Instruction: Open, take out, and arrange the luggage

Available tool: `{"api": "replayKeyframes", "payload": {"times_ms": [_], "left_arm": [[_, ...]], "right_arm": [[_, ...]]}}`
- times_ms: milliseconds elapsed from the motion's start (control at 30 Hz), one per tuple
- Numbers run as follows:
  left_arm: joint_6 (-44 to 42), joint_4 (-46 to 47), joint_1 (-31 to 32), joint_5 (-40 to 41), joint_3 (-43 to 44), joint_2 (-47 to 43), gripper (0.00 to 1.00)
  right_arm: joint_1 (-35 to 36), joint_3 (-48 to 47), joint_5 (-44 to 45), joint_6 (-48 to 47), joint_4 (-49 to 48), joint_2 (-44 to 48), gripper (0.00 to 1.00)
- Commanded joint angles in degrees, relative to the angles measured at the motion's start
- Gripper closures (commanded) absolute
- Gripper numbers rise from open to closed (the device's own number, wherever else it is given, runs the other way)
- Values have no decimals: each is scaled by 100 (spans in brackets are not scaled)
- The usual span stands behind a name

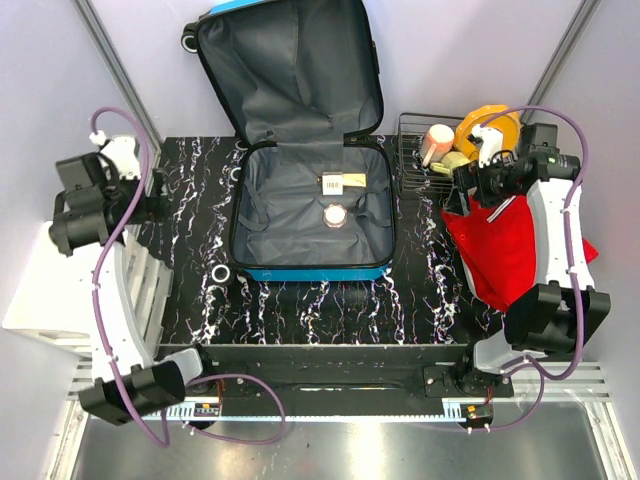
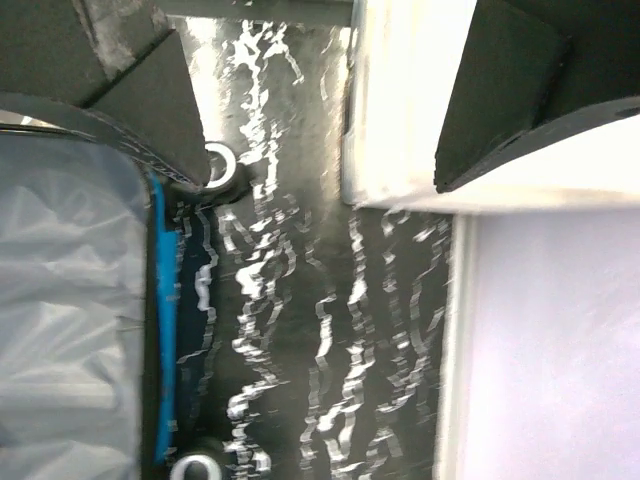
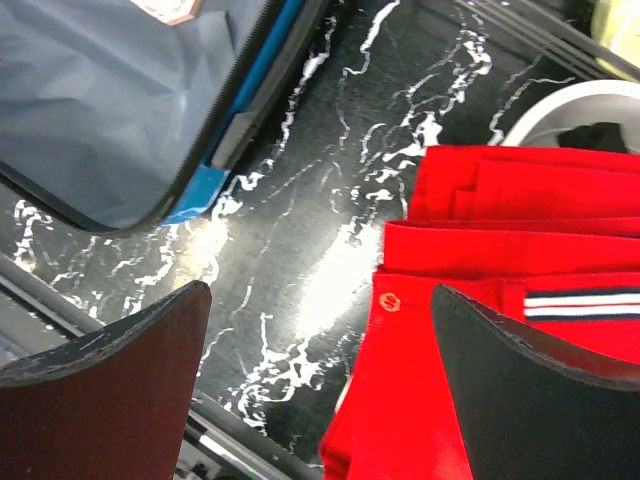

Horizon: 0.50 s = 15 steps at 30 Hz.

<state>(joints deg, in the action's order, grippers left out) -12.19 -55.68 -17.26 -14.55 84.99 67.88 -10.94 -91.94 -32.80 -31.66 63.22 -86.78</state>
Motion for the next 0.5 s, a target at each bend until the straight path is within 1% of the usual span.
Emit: {"api": "replayKeyframes", "payload": {"times_ms": [0, 33, 67, 100, 133, 200, 233, 300, 333, 467], "left_arm": [[-502, -741, -593, 682, 577, -459, 8], [-948, -1125, -891, 411, 719, -407, 11], [-1100, -1277, -1041, 374, 999, -363, 14], [-1389, -1418, -1200, 321, 1141, -241, 20], [-1557, -1759, -1471, 234, 1273, -153, 23], [-1986, -2077, -1771, 102, 1651, 110, 31], [-2129, -2366, -2051, -47, 1739, 199, 33], [-2558, -2561, -2246, -75, 1776, 400, 35], [-2674, -2658, -2482, -110, 1741, 445, 37], [-3123, -2729, -2827, -215, 1346, 551, 40]], "right_arm": [[337, -341, -271, 582, 23, -84, 0], [460, -394, -315, 565, 58, -119, 0], [513, -447, -359, 556, 85, -189, 0], [575, -543, -394, 556, 111, -242, 0], [628, -596, -403, 556, 129, -277, 0], [777, -780, -429, 556, 173, -453, 0], [821, -868, -438, 564, 208, -514, 0], [953, -1149, -447, 564, 296, -725, 0], [988, -1246, -447, 573, 331, -787, 1], [1067, -1546, -429, 626, 366, -963, 1]]}}
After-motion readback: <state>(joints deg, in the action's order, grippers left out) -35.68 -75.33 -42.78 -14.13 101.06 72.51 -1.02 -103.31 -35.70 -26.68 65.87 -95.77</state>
